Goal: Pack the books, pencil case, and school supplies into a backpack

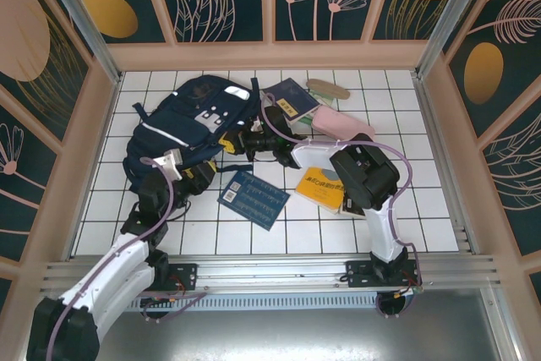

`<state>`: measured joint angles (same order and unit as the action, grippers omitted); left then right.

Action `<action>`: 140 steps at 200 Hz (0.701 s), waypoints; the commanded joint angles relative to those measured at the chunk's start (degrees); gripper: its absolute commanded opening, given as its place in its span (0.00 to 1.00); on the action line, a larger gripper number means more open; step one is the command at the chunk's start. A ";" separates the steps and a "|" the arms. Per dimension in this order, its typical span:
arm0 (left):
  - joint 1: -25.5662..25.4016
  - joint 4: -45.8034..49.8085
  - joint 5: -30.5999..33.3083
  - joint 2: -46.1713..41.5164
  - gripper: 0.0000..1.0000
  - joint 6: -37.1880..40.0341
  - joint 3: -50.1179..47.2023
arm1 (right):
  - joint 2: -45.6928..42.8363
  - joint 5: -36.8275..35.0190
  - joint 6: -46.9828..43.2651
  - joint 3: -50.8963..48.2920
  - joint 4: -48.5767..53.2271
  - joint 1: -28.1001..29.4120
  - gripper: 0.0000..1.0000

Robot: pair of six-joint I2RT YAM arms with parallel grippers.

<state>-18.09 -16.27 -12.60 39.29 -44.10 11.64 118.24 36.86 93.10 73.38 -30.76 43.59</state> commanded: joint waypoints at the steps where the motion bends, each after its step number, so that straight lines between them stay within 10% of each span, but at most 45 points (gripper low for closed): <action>1: -0.35 10.43 7.00 -3.68 0.61 6.31 3.20 | -5.13 0.23 -2.73 7.16 2.76 -0.08 0.00; 99: -2.22 13.51 11.17 7.10 0.46 3.95 8.35 | -2.63 -1.90 -4.13 19.14 18.02 -0.63 0.00; 140: -2.22 -9.16 10.16 -0.05 0.44 9.55 -2.80 | -2.56 0.24 -7.36 19.38 16.24 -0.62 0.00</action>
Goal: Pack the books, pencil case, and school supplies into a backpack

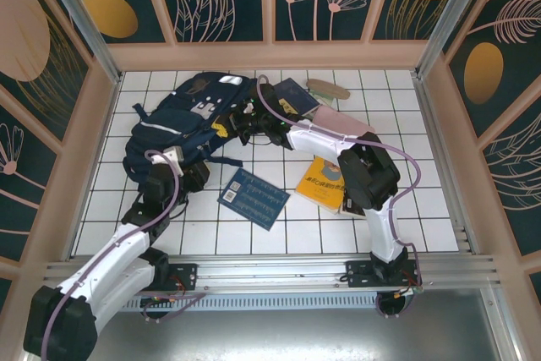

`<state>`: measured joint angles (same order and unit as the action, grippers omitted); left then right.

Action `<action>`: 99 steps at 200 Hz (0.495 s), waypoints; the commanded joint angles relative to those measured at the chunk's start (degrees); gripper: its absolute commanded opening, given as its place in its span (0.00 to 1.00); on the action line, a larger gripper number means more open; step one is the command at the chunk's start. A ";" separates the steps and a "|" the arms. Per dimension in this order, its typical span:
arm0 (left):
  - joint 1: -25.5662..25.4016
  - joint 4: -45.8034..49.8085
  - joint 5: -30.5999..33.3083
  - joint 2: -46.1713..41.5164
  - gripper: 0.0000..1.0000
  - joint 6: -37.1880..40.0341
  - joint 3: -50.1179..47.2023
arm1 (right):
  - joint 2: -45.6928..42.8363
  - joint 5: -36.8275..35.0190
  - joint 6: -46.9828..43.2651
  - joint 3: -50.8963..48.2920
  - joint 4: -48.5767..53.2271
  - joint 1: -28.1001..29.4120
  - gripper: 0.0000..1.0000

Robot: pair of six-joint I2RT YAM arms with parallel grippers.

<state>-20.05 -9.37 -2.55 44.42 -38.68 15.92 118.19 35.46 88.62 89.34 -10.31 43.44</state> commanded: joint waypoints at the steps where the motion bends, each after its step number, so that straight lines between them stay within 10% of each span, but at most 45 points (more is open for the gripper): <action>1: -0.30 -16.84 0.05 -5.51 0.44 4.26 -7.50 | -2.52 1.72 -3.03 3.41 -4.30 -0.46 0.00; 99: -0.25 -53.70 -5.82 0.57 0.47 16.09 -20.51 | -1.00 10.07 -14.78 2.02 -12.01 -1.60 0.00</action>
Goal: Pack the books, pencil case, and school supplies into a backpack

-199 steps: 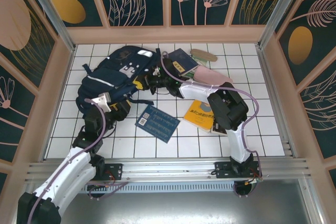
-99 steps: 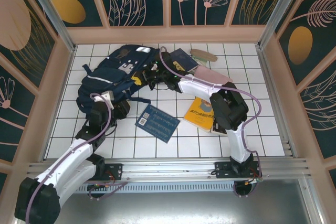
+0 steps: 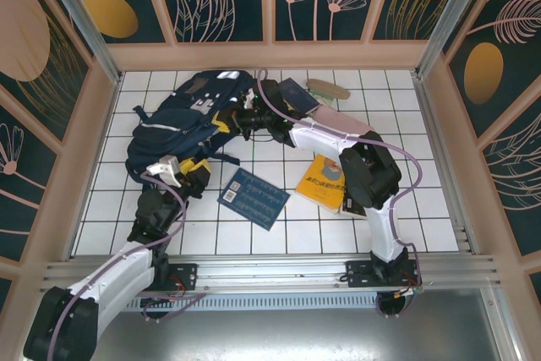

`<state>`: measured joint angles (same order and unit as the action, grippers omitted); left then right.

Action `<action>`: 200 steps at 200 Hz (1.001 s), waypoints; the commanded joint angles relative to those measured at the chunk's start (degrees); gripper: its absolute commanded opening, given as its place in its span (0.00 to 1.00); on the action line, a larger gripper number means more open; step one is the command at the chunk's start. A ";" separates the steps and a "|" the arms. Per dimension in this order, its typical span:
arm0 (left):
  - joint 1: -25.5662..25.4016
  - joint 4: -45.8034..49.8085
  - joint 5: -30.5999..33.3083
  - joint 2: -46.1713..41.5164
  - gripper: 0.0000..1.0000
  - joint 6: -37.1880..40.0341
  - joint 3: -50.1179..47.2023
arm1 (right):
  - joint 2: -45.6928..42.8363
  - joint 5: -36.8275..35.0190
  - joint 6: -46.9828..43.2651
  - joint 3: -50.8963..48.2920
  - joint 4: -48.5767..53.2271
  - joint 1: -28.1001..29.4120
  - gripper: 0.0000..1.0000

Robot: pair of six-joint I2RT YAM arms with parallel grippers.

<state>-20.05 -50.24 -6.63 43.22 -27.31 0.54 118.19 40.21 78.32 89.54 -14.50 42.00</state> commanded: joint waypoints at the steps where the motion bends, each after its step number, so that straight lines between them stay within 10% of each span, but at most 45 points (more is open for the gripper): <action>1: -0.29 -12.85 -1.77 1.91 0.47 4.81 -5.07 | -0.97 5.41 -4.49 1.85 -7.82 -0.16 0.00; 65: -0.25 -7.25 -1.63 2.30 0.43 9.04 -3.81 | -0.20 10.96 -12.21 3.05 -4.47 -0.48 0.00; 200: -0.69 -0.67 4.54 13.44 0.60 1.81 3.98 | -0.85 8.88 9.66 1.98 -9.15 -2.29 0.00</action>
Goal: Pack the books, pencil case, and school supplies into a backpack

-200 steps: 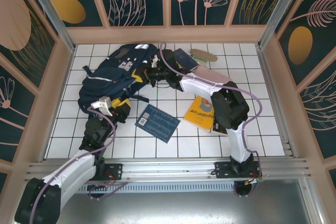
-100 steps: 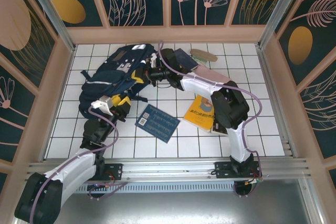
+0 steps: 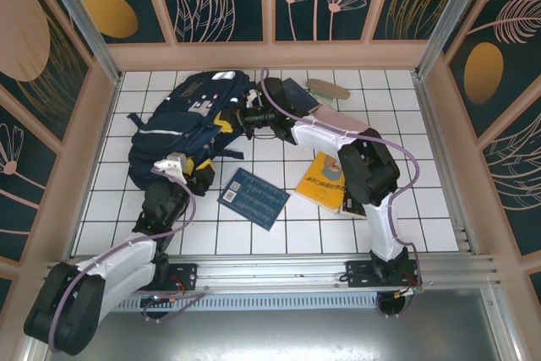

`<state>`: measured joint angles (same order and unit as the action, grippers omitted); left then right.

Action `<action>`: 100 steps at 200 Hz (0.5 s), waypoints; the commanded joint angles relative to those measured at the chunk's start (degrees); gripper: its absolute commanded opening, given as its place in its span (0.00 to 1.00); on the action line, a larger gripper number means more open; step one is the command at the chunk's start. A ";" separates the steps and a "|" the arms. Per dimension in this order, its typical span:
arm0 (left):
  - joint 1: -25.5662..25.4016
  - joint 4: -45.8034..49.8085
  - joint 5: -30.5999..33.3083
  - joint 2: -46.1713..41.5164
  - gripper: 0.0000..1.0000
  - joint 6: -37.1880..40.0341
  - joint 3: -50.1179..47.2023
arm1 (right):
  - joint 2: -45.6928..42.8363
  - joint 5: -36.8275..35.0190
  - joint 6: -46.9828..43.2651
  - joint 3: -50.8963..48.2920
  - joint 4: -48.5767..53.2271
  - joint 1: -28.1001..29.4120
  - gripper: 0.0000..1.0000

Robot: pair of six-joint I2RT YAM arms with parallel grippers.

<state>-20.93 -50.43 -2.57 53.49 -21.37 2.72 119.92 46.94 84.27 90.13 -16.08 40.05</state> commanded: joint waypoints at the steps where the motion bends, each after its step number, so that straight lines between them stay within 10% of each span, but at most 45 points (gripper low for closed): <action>1: 0.19 -0.51 0.47 3.31 0.60 -4.17 1.91 | -2.58 2.17 3.80 1.29 -7.70 -0.34 0.00; 61: 0.18 4.41 0.55 11.41 0.63 -8.77 10.63 | -4.24 1.54 1.77 -0.52 -6.64 -0.88 0.00; 100: 0.18 34.72 2.95 3.80 0.69 -6.79 25.49 | -3.32 -2.01 -17.03 4.73 15.86 -3.60 0.00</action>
<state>-20.95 -33.41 -1.28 61.34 -28.77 18.41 119.85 44.47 80.01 89.91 -12.01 37.47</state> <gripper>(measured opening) 0.670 0.079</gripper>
